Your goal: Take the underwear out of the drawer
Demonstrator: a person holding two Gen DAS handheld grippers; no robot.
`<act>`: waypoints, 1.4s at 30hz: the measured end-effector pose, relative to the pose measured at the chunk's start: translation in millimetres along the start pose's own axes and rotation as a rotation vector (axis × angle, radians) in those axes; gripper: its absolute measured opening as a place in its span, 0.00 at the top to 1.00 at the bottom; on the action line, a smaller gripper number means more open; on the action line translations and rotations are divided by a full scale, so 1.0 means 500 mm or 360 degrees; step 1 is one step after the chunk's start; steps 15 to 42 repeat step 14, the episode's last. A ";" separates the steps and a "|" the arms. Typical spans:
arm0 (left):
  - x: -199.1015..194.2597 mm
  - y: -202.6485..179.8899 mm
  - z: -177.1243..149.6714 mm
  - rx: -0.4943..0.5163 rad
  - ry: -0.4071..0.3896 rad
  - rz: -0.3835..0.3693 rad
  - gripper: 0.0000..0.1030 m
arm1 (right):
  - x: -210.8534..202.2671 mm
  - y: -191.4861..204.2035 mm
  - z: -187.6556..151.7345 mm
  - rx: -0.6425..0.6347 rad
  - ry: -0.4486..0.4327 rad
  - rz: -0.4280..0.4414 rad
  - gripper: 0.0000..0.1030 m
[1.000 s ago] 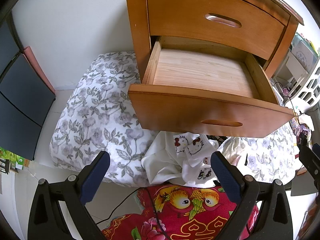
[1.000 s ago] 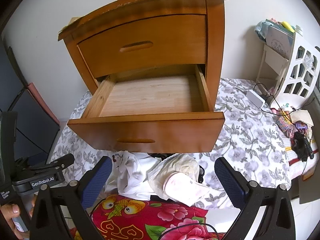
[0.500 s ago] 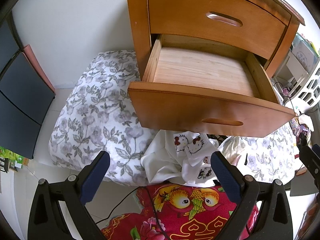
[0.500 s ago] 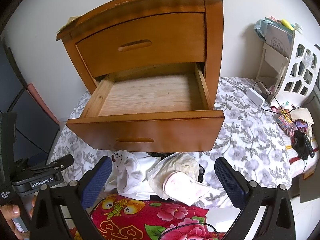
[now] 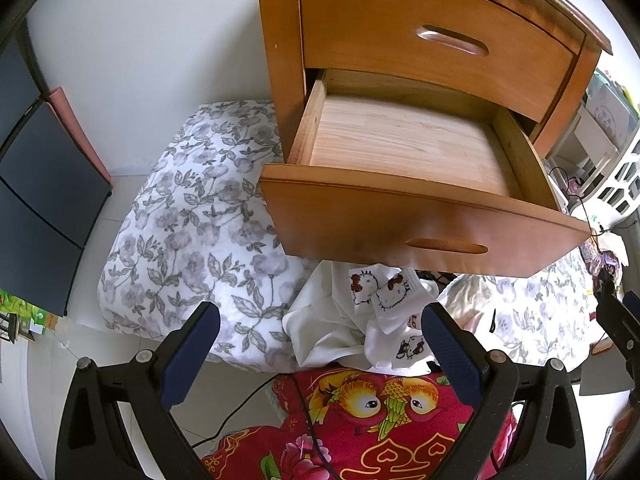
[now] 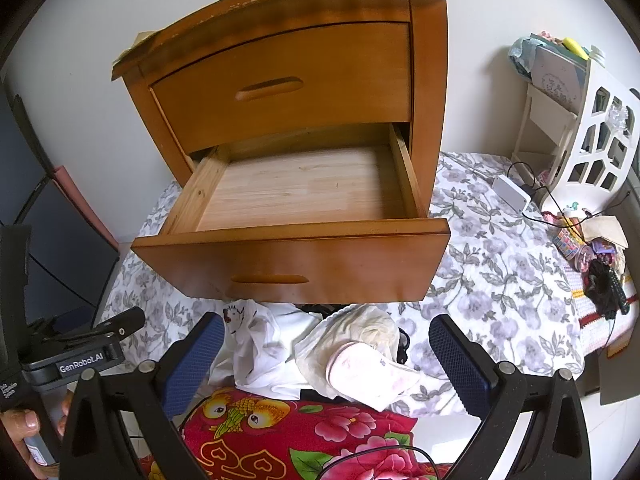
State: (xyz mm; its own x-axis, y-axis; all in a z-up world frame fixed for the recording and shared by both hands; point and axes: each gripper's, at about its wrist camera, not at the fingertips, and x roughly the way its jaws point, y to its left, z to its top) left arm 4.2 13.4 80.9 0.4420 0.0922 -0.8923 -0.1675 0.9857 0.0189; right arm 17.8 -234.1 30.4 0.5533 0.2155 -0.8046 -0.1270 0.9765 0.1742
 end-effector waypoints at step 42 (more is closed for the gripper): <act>-0.009 0.000 0.005 0.0002 -0.0023 0.0005 0.02 | 0.001 0.002 0.000 -0.0004 0.0001 0.0001 0.00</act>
